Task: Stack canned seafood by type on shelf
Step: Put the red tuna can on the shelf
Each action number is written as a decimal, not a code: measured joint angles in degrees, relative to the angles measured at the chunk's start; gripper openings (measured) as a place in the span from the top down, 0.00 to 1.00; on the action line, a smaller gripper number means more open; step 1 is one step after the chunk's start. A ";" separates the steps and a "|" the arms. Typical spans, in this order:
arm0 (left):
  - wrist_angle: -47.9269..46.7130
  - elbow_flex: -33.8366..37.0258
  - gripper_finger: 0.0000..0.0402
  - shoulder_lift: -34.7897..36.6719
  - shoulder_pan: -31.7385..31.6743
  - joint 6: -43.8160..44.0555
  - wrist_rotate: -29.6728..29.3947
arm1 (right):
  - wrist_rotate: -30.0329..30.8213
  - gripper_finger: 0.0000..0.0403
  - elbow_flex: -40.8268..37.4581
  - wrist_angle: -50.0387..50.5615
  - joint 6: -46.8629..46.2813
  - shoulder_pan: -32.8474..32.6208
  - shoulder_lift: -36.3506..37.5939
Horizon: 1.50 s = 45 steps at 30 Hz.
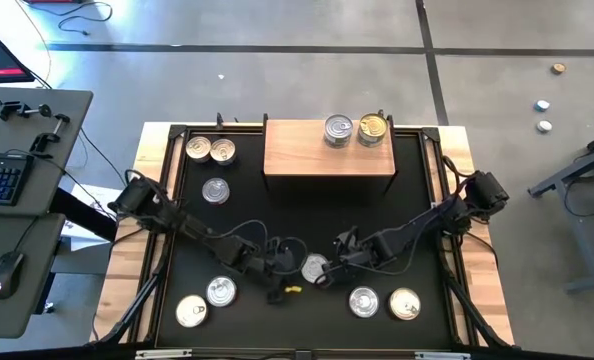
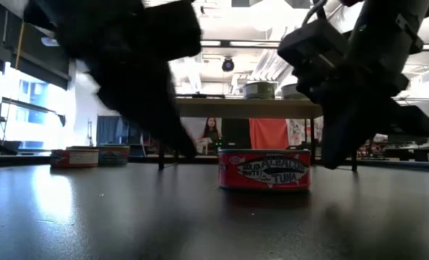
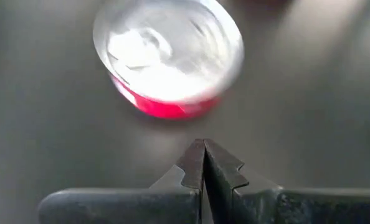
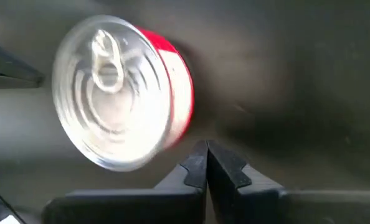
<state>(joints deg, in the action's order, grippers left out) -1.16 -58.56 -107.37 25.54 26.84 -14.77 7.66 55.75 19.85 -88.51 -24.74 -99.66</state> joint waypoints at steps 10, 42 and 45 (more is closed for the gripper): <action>-1.50 -0.54 1.00 -0.87 -4.06 -6.87 2.32 | 1.42 1.00 0.00 -0.81 0.38 -0.01 0.00; -4.07 -1.03 1.00 -4.97 -3.80 -6.90 3.74 | 5.65 1.00 9.53 0.97 2.26 -0.28 -3.15; -7.01 -1.05 1.00 -4.91 -3.87 -7.02 3.79 | 6.79 1.00 11.28 0.88 3.73 -0.25 -3.14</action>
<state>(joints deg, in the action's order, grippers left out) -8.17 -59.61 -112.28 21.67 19.81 -10.98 14.45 67.03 20.72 -84.78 -24.99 -102.79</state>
